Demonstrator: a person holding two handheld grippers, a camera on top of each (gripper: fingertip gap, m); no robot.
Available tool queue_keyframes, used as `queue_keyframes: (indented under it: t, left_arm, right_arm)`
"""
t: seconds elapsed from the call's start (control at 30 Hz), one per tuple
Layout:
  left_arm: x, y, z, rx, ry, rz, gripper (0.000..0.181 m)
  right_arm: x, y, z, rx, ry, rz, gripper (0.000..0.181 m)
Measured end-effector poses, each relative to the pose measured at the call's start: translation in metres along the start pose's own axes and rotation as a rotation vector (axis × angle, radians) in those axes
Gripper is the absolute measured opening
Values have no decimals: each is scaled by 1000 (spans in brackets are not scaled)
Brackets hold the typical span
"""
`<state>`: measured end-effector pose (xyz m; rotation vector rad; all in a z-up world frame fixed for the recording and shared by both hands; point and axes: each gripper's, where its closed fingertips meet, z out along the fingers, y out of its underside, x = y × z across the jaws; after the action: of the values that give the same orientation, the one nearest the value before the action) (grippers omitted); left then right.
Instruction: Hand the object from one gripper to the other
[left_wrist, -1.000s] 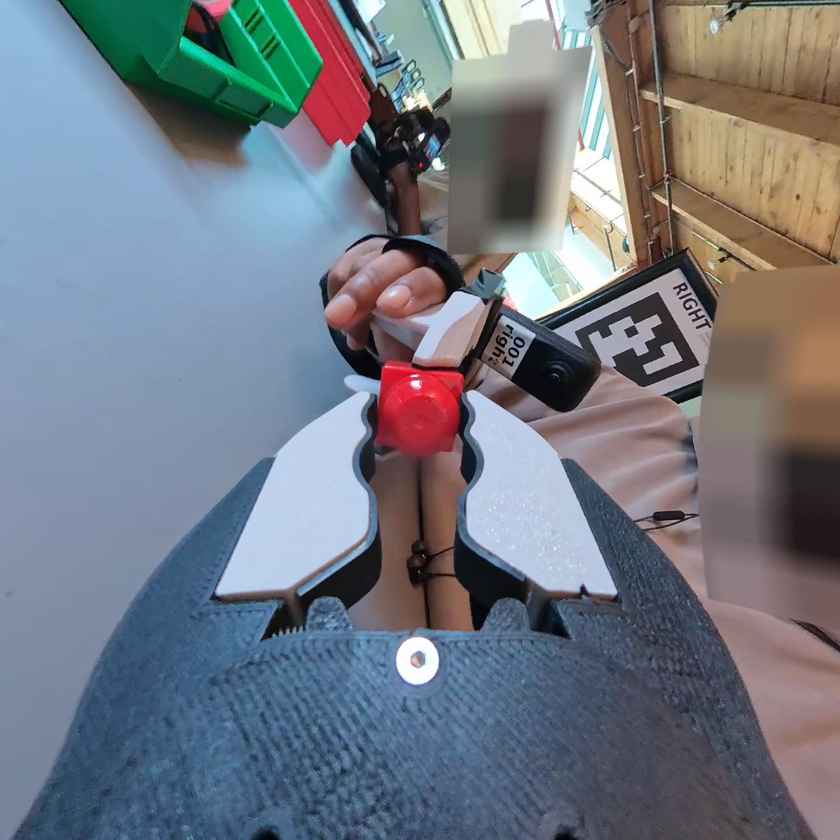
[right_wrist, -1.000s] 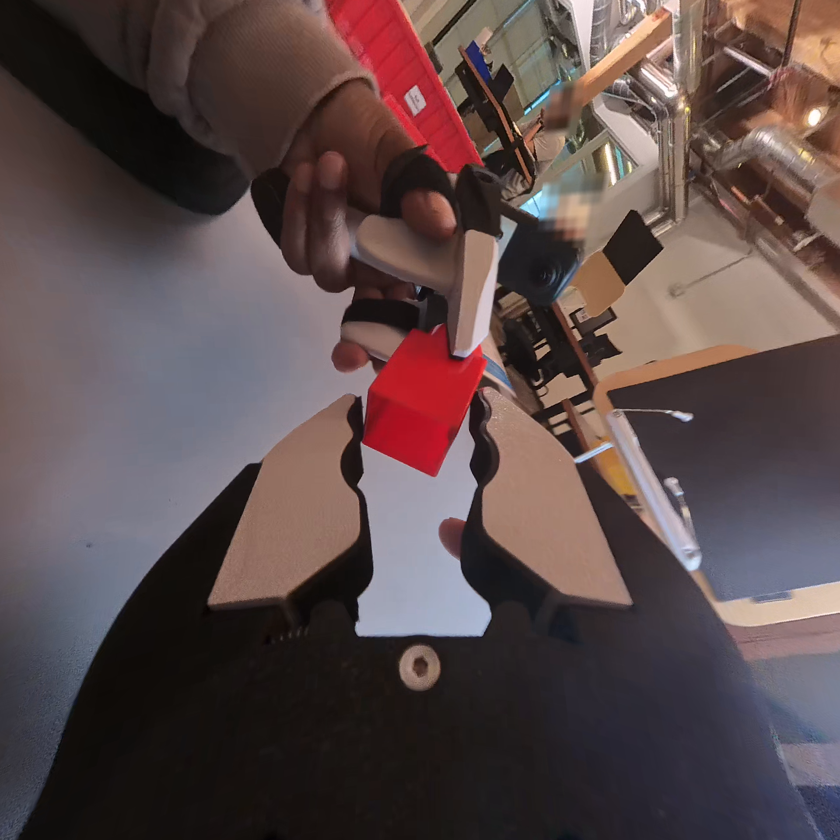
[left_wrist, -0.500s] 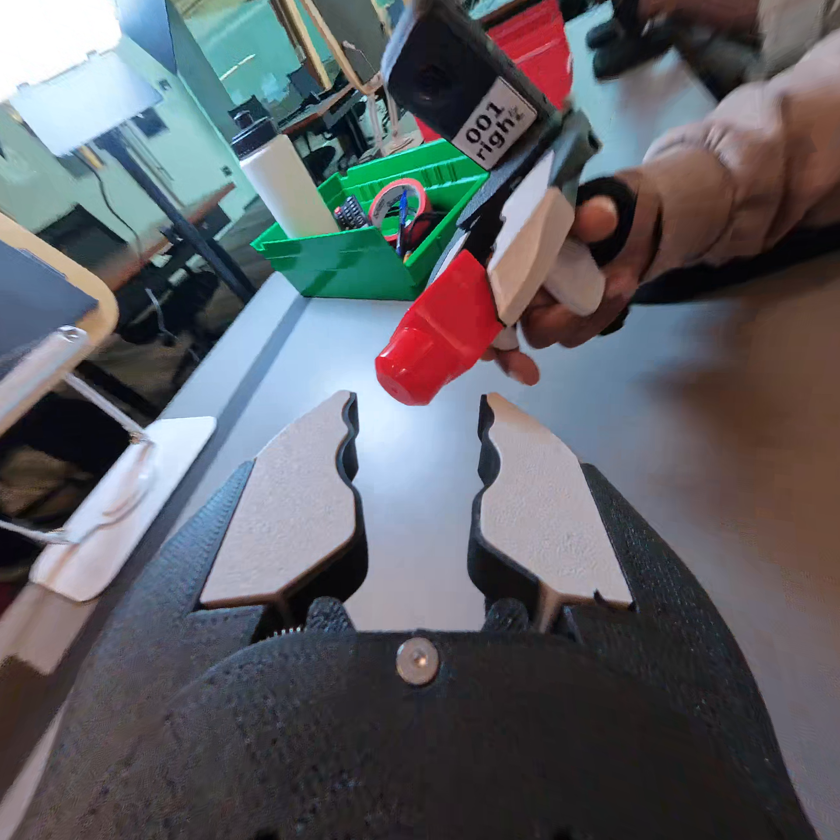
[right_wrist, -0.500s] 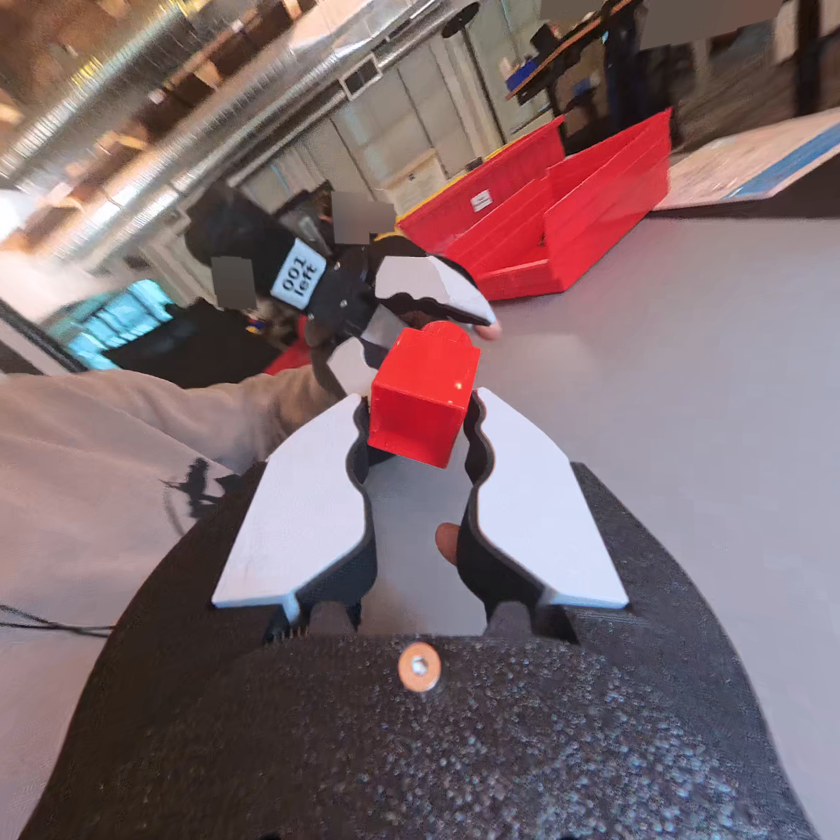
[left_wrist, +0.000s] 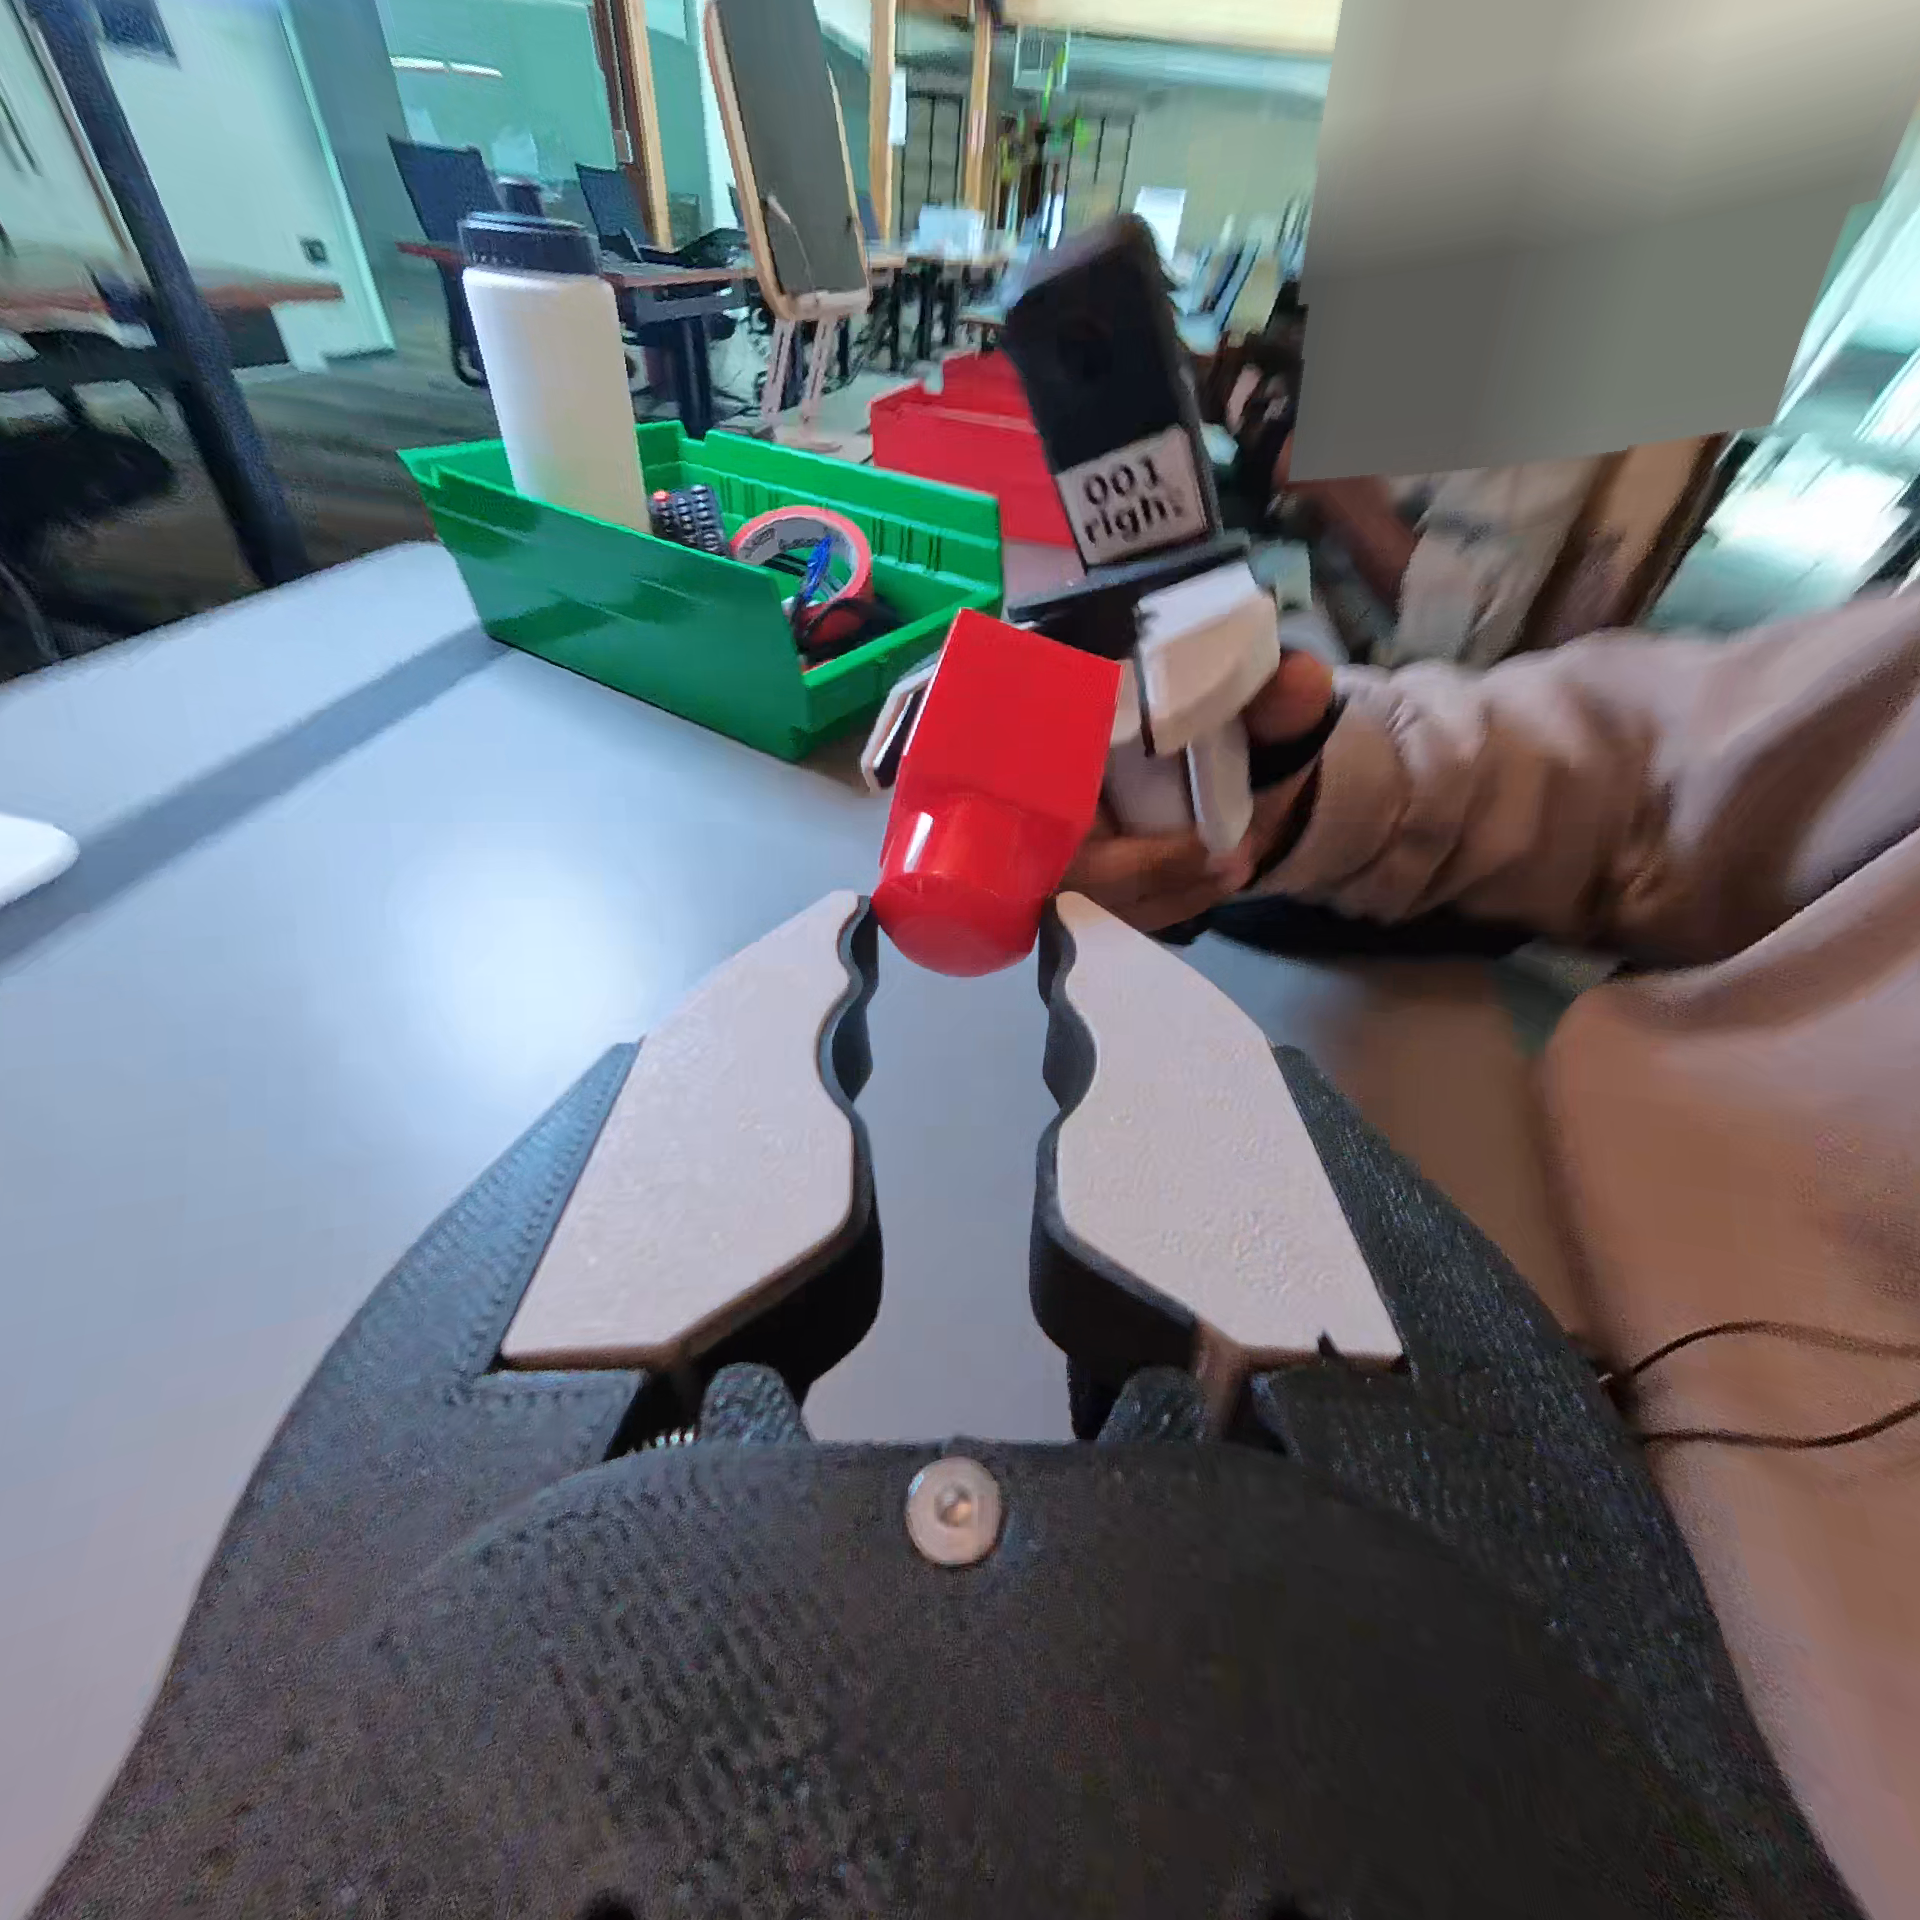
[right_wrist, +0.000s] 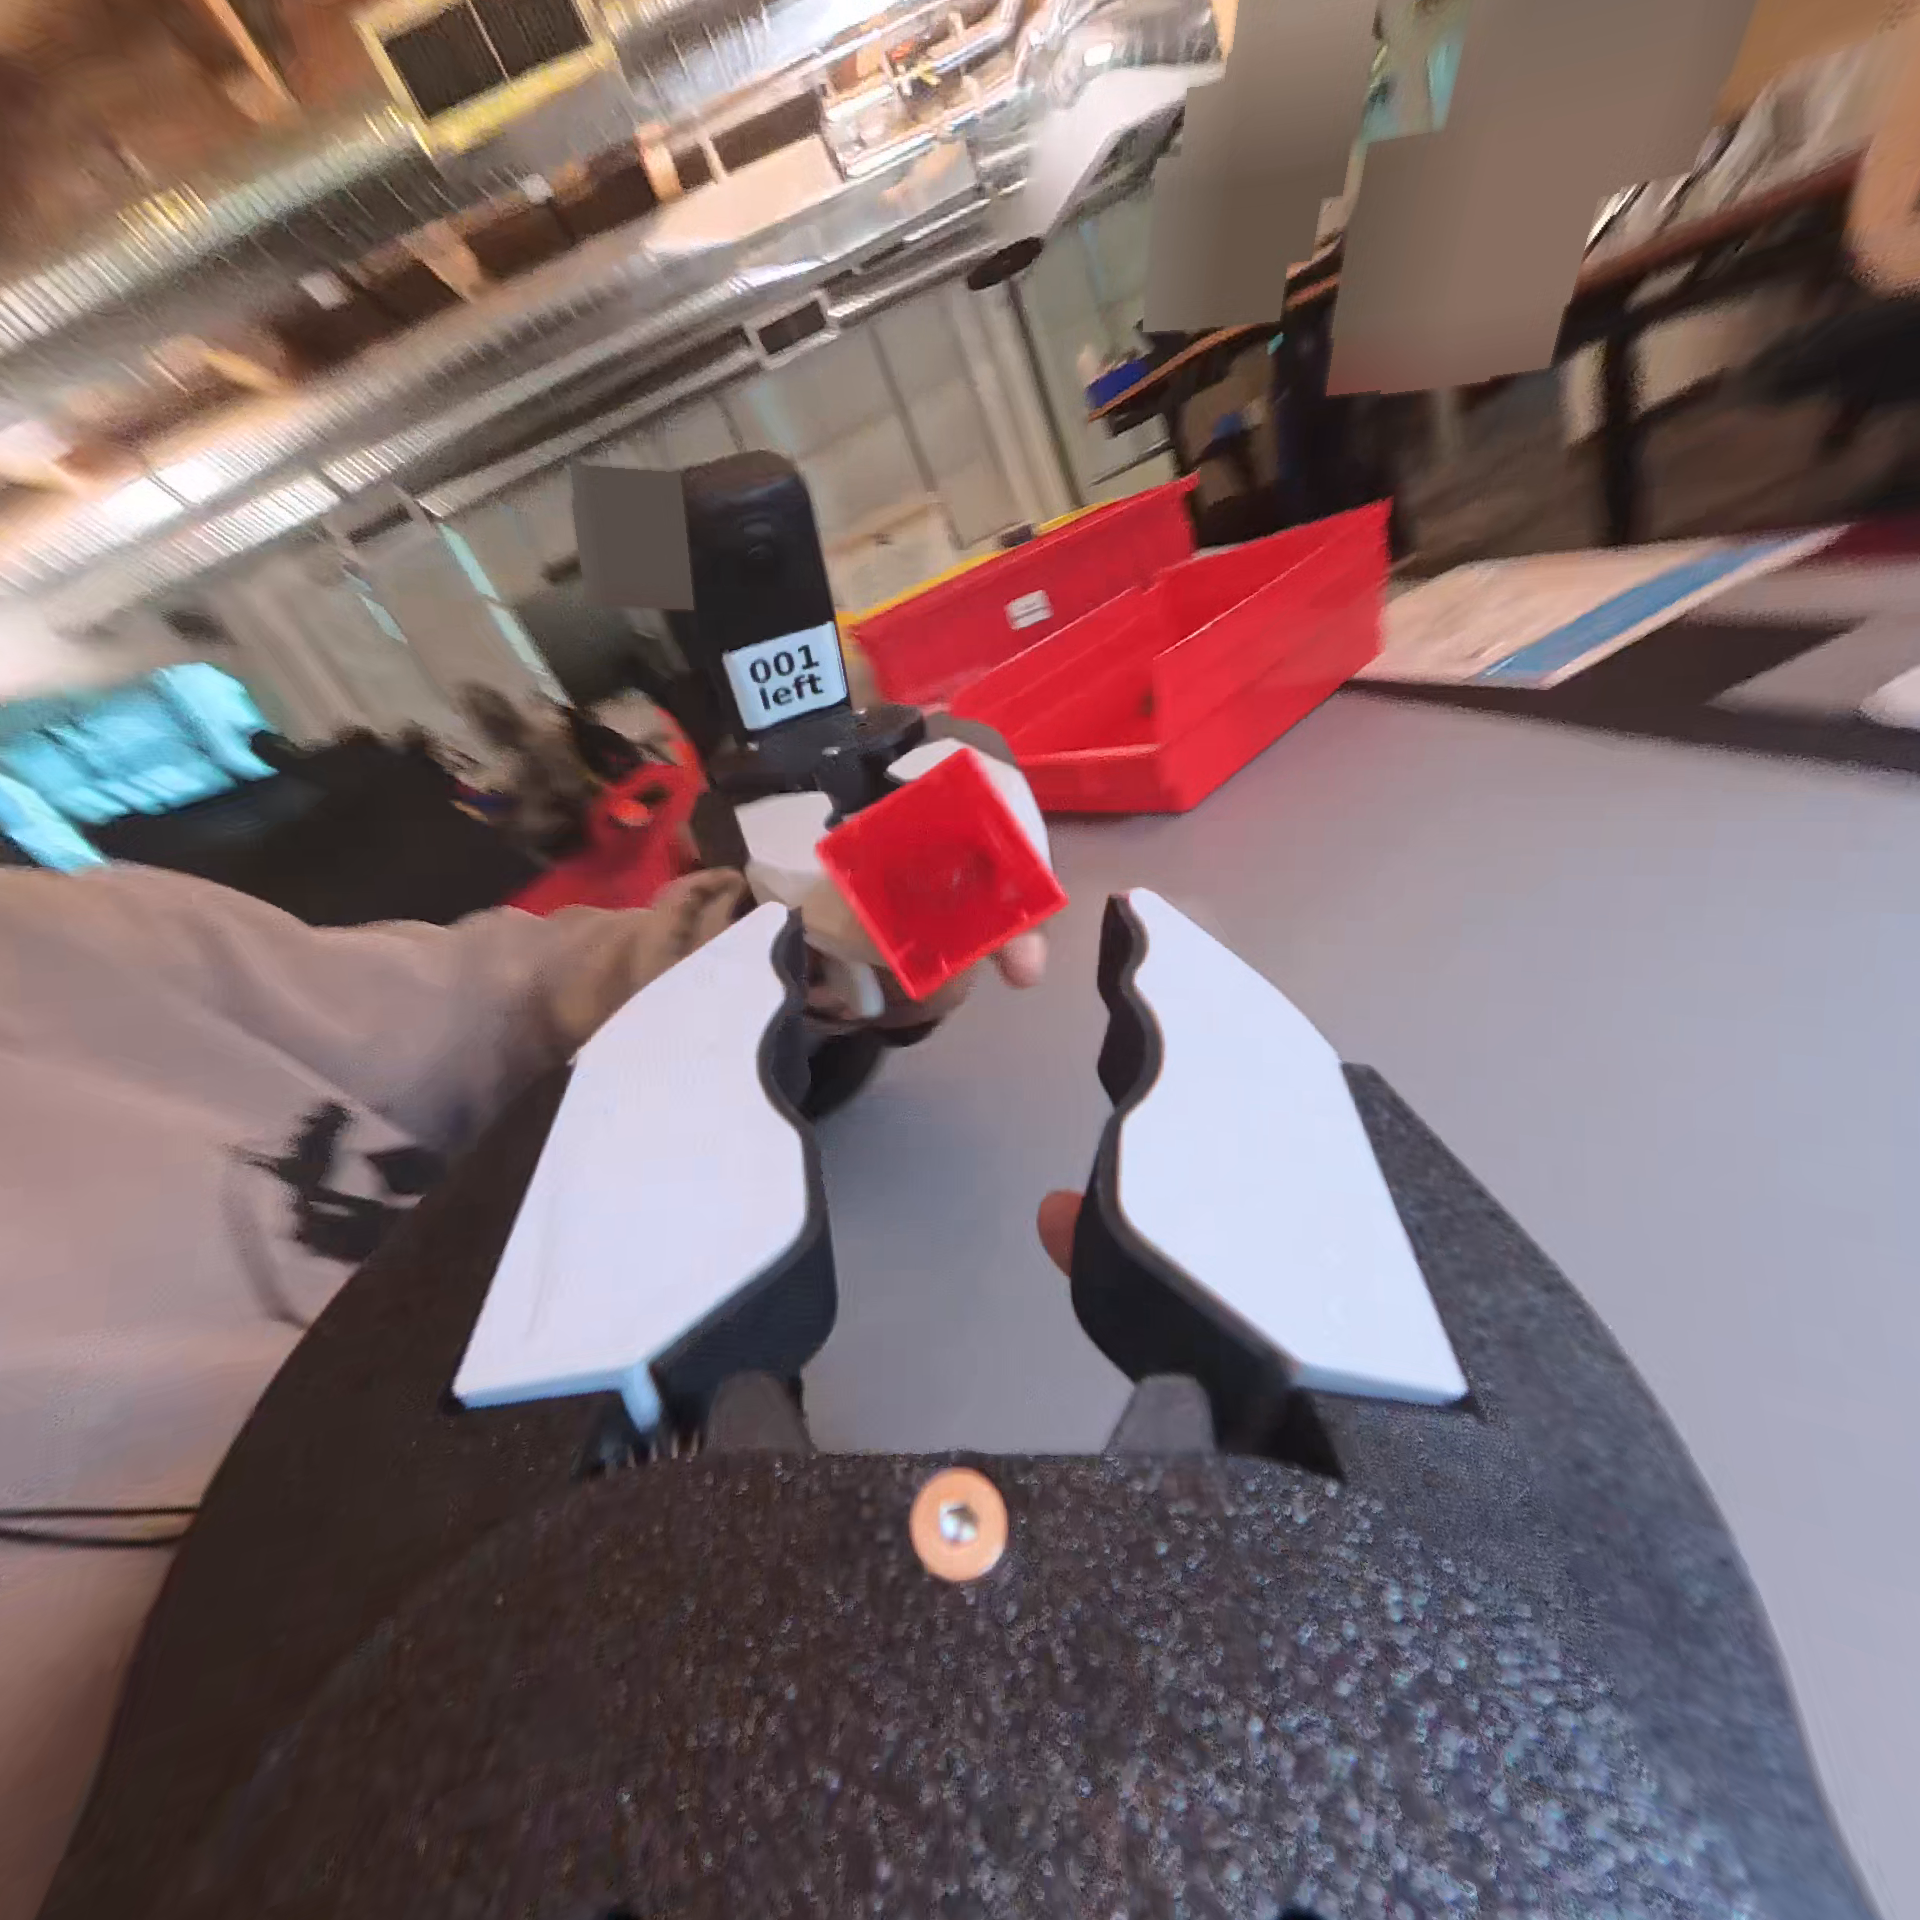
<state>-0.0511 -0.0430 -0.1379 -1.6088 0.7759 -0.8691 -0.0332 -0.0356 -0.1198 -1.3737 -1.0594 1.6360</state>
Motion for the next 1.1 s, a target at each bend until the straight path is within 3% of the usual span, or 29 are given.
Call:
queue_keyframes:
  t: [0.2,0.3,0.4,0.5,0.6,0.77,0.97,1.1]
  left_arm:
    - [-5,-8,0,177,205,-569,29]
    - [-2,-2,5,172,252,-662,29]
    - [7,0,8,152,304,-696,29]
    - [13,3,11,119,327,-691,29]
    - [12,2,9,124,326,-677,29]
    - [8,-10,1,188,306,-621,27]
    - [6,-17,-5,168,133,-209,43]
    - [18,-12,0,117,60,74,48]
  right_arm:
    - [-1,-1,-1,-43,253,-698,57]
    - [-5,1,0,-84,347,-1013,54]
    - [-7,3,1,-108,366,-1106,50]
    - [-3,4,-1,-116,362,-1055,40]
    - [-2,9,-3,-143,299,-983,18]
    - [-7,8,0,-102,216,-757,7]
    - [-13,-13,-7,20,12,-193,7]
    - [-31,-26,-11,128,-247,177,6]
